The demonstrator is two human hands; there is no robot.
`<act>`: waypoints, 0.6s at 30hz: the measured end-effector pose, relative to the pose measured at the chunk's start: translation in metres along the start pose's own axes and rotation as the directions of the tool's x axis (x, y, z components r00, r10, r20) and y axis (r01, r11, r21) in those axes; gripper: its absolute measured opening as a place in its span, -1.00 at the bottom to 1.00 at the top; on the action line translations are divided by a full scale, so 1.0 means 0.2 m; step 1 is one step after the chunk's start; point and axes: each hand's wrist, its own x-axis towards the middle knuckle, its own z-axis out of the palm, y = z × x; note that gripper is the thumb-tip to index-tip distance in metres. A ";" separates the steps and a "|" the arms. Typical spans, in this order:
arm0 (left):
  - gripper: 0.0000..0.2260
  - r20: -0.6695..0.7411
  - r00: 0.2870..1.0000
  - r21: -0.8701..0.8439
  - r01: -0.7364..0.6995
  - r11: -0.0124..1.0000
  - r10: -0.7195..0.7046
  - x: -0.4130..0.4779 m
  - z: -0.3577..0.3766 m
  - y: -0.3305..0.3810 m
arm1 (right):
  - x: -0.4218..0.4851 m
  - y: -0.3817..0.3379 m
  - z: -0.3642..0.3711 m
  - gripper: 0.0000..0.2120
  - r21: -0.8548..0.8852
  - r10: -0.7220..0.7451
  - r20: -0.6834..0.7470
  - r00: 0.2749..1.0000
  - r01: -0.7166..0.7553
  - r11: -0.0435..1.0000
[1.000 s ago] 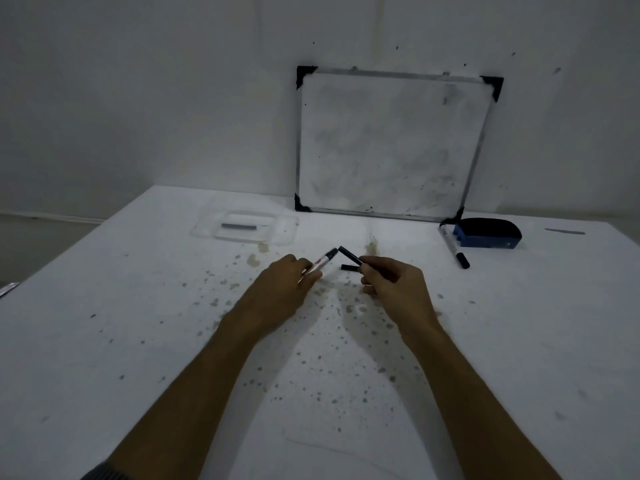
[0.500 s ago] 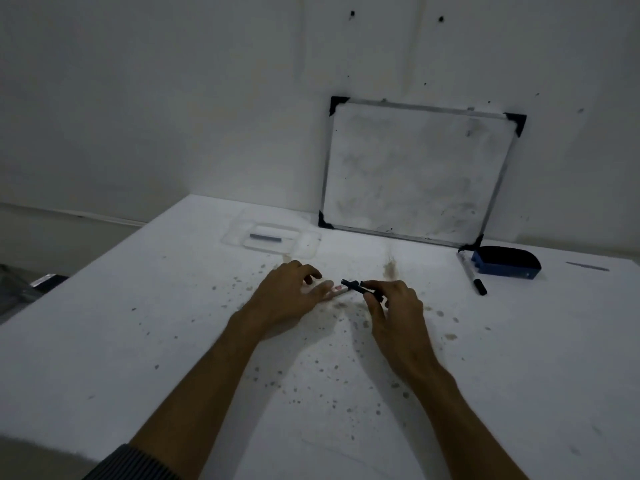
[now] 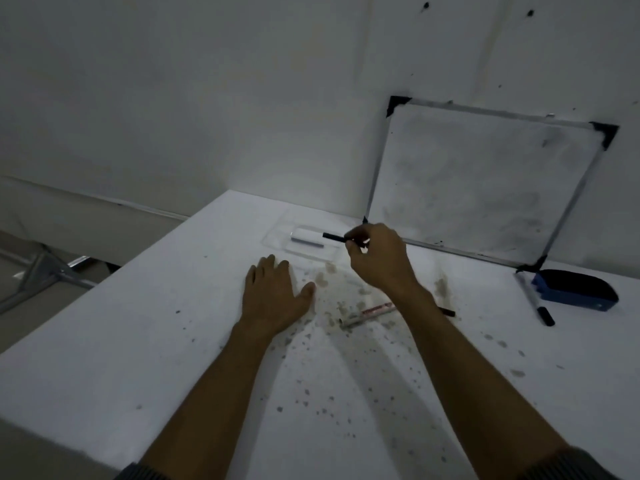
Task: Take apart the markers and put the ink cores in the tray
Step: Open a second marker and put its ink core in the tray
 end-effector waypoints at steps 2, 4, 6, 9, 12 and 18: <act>-0.24 -0.025 1.000 0.020 -0.008 1.000 0.008 0.01 0.02 0.00 | 0.16 -0.04 0.08 -0.81 -0.054 0.013 0.020 1.000 -0.012 0.998; -0.26 -0.051 0.998 0.033 -0.018 0.999 0.020 0.02 0.02 -0.01 | 0.31 -0.06 0.16 -0.80 -0.143 0.033 0.080 0.996 -0.021 0.990; -0.27 -0.071 0.997 0.043 -0.024 0.999 0.027 0.03 0.02 -0.01 | 0.45 -0.07 0.23 -0.81 -0.249 0.062 0.162 0.985 -0.020 0.968; -0.27 -0.073 0.997 0.043 -0.025 0.999 0.028 0.03 0.02 0.00 | 0.59 -0.05 0.33 -0.80 -0.409 0.122 0.266 0.956 -0.002 0.913; -0.28 -0.085 0.996 0.038 -0.020 0.999 0.023 0.03 0.03 0.00 | 0.67 -0.04 0.39 -0.73 -0.475 0.183 0.331 0.926 -0.004 0.880; -0.26 -0.073 0.997 0.039 -0.025 0.999 0.028 0.04 0.03 -0.01 | 0.69 -0.02 0.42 -0.69 -0.504 0.203 0.353 0.913 0.003 0.864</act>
